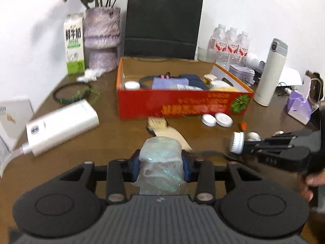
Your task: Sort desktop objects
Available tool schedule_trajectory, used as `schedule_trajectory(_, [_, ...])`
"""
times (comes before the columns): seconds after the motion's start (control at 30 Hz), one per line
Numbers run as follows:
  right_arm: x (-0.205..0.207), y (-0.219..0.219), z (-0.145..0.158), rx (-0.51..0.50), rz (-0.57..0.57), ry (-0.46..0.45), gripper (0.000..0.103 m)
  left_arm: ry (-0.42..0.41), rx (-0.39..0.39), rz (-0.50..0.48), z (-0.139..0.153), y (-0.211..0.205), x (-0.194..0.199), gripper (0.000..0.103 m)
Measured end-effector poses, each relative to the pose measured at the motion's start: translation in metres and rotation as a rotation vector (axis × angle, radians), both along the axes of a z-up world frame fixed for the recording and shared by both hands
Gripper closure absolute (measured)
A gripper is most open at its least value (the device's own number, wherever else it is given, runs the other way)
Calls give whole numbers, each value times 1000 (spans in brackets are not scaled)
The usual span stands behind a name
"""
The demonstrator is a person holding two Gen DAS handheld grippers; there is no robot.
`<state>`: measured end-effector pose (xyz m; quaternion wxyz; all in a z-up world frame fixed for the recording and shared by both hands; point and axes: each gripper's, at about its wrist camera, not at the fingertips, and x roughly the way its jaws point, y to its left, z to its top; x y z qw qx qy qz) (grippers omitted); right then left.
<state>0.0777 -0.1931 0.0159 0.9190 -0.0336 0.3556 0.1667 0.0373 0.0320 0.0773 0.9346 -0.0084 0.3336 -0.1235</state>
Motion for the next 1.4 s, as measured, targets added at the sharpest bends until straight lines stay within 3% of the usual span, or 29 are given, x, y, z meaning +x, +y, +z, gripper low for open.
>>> schedule_trajectory(0.1, [-27,2,1,-5,2,-18,102,11,-45,-11,-7,-9,-23,63])
schedule_trajectory(0.23, [-65,-1,14,24,11,-54,99,28,-44,-47,-19,-26,-49,63])
schedule_trajectory(0.27, [-70,-4,17,47,6,-64,93,35,-40,-59,-22,-30,-51,63])
schedule_trajectory(0.37, [-68,-12,25,119,-13,-78,42,28,-11,-51,-25,-36,-51,63])
schedule_trajectory(0.47, [-50,-4,24,135,1,-85,43,-7,-20,-52,-23,-37,-43,63])
schedule_trajectory(0.6, [-11,14,12,125,-9,-47,45,9,18,-24,-29,-42,-25,63])
schedule_trajectory(0.83, [27,44,-3,91,15,-19,46,14,10,0,-36,-36,-5,63])
schedule_trajectory(0.97, [32,57,-4,68,33,-28,48,16,-10,12,-37,-27,4,63])
schedule_trajectory(1.03, [32,62,-7,24,36,-52,65,14,-13,17,-37,-26,8,63])
schedule_trajectory(1.23, [30,61,-5,-7,14,-72,65,15,-24,32,-33,-26,10,64])
schedule_trajectory(1.4, [-9,57,17,23,-6,-147,65,-15,-15,28,-24,-24,-11,64])
